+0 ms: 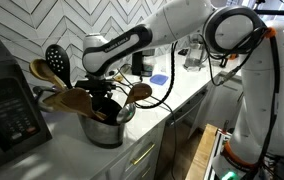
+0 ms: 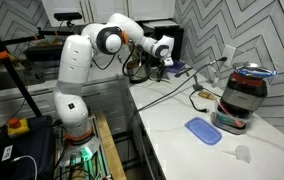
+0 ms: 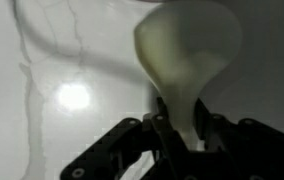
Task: Put the white serving spoon in the pot
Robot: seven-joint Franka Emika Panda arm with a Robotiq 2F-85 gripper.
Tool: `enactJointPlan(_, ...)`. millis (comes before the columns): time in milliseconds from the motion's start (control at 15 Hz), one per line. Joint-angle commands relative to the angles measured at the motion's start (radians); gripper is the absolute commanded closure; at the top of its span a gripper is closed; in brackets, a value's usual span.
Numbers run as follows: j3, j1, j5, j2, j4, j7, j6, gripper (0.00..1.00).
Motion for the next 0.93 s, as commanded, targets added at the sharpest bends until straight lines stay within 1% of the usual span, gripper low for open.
enactJointPlan(0,-0.018,-0.002,-0.002,-0.036,-0.035,0.034,0.030,0.93)
enactJointPlan(267,-0.034,-0.027,0.014,-0.091,-0.054,0.047,0.037,0.93)
enactJointPlan(600,-0.041,-0.080,0.078,-0.188,-0.068,0.051,-0.008,0.93)
enactJointPlan(867,-0.044,-0.123,0.146,-0.268,-0.076,0.043,-0.078,0.93)
